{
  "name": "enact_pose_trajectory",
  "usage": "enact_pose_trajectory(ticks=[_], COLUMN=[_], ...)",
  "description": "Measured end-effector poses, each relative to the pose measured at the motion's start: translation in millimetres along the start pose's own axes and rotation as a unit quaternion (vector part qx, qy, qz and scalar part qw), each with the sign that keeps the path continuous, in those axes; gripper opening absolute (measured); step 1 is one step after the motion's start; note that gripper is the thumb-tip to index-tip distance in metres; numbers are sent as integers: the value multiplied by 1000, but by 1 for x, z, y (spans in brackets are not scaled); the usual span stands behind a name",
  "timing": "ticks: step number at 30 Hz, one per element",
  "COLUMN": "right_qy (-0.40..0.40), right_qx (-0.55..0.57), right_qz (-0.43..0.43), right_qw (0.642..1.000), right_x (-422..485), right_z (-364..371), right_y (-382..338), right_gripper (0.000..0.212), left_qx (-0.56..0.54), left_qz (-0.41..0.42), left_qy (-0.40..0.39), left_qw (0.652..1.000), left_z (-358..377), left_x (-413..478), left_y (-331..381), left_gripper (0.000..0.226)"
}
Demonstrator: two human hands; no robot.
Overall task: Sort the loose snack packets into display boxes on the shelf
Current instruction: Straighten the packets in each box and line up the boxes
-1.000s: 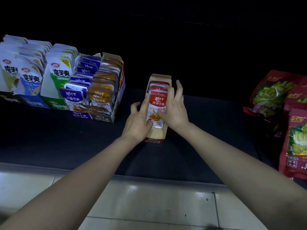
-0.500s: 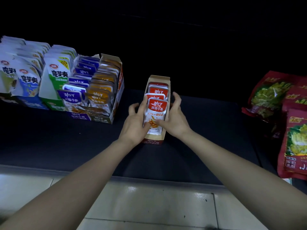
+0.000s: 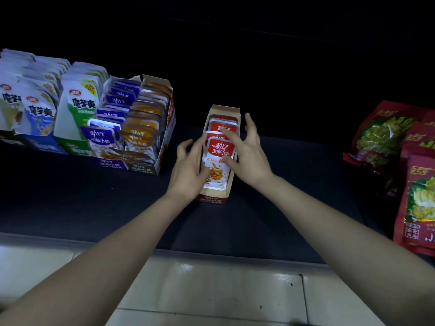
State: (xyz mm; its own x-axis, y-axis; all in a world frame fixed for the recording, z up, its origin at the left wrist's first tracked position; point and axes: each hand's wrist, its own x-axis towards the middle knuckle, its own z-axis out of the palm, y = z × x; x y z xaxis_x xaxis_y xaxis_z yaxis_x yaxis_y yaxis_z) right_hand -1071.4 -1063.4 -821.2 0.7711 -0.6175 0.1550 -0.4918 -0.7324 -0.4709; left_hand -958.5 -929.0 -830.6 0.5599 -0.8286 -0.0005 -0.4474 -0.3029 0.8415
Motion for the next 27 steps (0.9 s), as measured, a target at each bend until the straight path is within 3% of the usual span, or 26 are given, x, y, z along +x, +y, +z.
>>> enact_pose_trajectory(ticks=[8,14,21,25,27], right_qy=[43,23,36,25,12], right_qx=[-135,-123,-125,-58,-2], right_qz=[-23,-74,-49,-51,-8], right_qw=[990,989,990,997,1000], right_x=[9,12,9,1,-7], right_z=[4,5,11,9,5], right_y=[-3,-9,-6,-7,-8], right_gripper=[71,79,62,84,100], left_qx=[33,31,28,21,22], left_qz=[-5,-4,-12,-15,-7], left_qy=[-21,-17,-20,-22,-21], left_qw=[999,999,999,999,1000], left_z=[-5,-7,-5,-4,-5], left_x=[-4,-6,-8,-11,-12], left_y=[2,0,2,1,0], left_gripper=[79,79,82,83,84])
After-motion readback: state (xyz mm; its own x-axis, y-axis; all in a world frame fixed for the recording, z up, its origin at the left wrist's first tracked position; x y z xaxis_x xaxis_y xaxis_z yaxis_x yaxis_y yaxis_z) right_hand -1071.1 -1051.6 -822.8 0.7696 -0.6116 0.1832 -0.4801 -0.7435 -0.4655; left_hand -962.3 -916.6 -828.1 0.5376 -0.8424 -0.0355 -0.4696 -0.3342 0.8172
